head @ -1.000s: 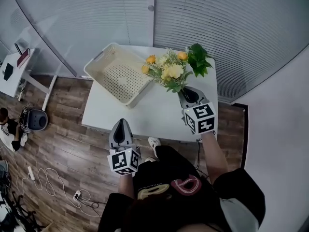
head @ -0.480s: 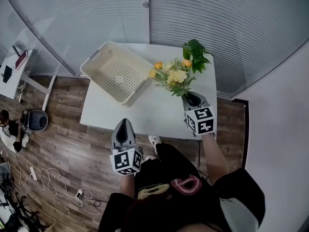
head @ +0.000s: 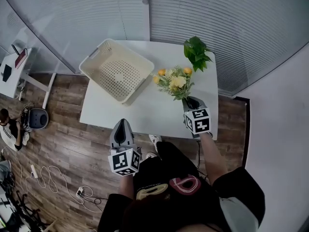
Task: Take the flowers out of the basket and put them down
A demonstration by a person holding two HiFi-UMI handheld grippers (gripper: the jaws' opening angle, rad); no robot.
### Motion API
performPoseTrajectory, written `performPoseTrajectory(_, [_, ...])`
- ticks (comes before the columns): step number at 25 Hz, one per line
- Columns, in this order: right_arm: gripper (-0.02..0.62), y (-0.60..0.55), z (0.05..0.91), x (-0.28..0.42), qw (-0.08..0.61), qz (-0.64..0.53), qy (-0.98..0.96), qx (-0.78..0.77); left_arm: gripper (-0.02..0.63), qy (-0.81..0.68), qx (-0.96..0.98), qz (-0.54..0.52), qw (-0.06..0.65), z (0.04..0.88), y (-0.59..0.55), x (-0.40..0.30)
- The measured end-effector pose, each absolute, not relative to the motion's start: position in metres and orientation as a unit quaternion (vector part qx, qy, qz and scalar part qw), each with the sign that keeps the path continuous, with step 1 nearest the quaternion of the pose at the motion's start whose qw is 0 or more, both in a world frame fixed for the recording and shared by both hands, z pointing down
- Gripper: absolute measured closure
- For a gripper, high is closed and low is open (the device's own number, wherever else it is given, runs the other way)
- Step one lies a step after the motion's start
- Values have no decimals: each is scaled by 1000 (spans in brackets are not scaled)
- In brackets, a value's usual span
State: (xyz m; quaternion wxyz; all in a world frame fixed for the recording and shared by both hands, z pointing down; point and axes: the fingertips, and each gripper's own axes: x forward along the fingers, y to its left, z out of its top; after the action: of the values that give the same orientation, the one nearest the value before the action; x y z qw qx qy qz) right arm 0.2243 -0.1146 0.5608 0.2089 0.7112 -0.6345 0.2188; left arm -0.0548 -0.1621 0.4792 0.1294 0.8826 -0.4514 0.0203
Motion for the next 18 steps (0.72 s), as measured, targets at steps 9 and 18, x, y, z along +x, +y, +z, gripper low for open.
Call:
performPoseTrajectory(9, [554,-114,609,232,245,262,-611,705,589,-456,882,9,120,467,-176,-57])
performPoseTrajectory(18, [554,-117,651,233,262,297,-603,692,589,-460,880,22,121,477,-186,-53])
